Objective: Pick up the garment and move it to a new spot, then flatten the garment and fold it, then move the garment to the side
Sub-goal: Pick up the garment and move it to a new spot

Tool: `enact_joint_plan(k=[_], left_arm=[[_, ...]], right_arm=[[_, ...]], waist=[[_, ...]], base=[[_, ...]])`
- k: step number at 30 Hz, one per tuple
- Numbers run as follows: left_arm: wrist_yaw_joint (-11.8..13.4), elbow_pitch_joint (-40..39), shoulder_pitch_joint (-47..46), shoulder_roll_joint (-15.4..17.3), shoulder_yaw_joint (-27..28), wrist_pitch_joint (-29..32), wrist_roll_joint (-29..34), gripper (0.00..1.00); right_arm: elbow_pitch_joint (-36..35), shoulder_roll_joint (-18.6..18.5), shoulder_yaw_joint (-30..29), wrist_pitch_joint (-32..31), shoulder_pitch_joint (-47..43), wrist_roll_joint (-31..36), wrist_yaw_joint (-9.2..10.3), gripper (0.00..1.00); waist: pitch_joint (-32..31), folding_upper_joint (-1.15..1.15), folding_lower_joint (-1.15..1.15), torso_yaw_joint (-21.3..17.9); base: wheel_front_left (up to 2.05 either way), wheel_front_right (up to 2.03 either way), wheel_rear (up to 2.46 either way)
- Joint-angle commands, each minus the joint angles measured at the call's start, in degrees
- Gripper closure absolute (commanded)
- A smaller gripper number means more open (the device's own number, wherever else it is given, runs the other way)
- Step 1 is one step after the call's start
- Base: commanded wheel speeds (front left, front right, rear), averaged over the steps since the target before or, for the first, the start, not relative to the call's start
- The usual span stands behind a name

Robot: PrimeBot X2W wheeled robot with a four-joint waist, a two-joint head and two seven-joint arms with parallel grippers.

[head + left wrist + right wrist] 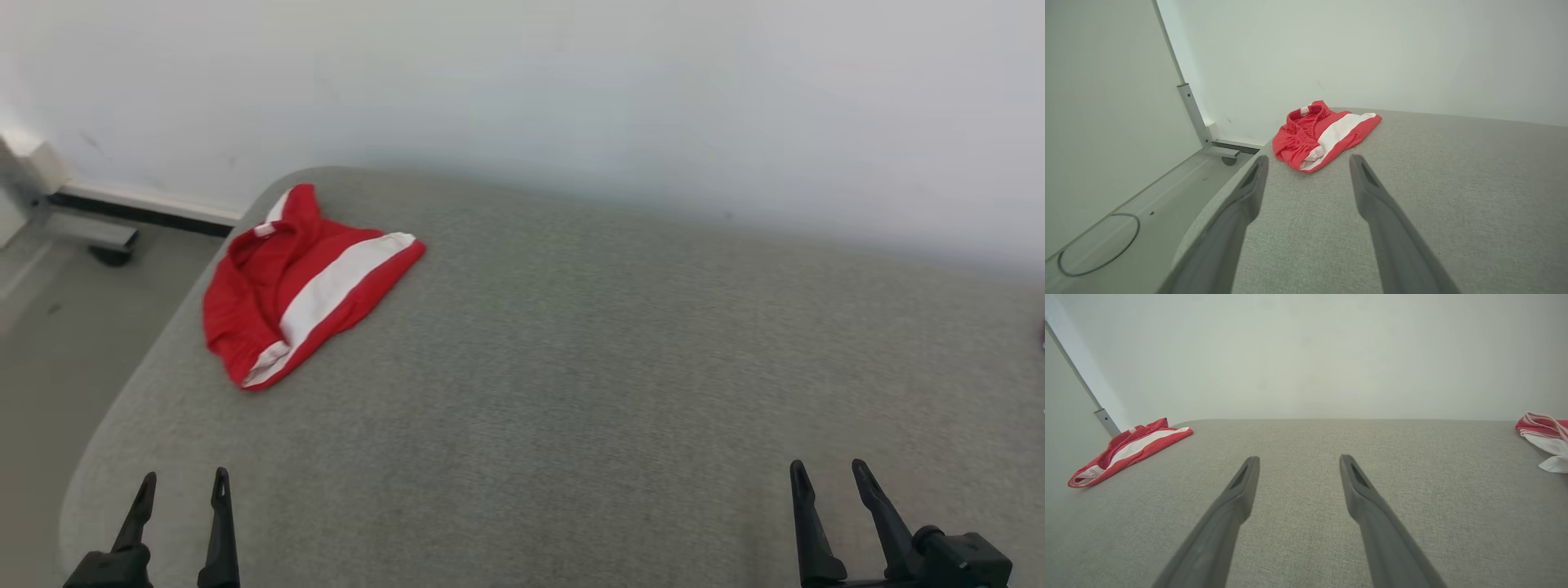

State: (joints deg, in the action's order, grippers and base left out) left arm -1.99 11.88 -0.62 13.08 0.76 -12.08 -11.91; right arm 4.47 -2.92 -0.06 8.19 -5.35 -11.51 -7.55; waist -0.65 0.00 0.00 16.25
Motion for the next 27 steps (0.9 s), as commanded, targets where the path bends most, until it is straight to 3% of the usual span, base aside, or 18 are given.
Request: enact_joint_plan(k=[1,14,27], left_arm=[[0.20,-0.16,0.15,0.09,0.11,-0.03,-0.26,0.00],[1.80,-1.10,0.82,-0.12,0.45,0.36,-1.25,0.00],[3.04,-1.42,0.73,0.91,1.78,-0.28,-2.37,0.00]], right_arm=[[0.12,0.04,-0.08,0.39,-0.03,-0.23,0.14,0.00],[0.04,0.03,0.06,-0.50,1.19,1.09,0.14,0.00],[-0.11,0.03,0.83,-1.01,2.20,1.43,0.15,0.00]], waist=[[0.40,0.00,0.00,4.40],[1.92,0.00,0.00,12.37],[2.85,0.00,0.00,13.25]], base=[[0.00,0.00,0.00],[0.00,0.00,0.00],[0.00,0.00,0.00]])
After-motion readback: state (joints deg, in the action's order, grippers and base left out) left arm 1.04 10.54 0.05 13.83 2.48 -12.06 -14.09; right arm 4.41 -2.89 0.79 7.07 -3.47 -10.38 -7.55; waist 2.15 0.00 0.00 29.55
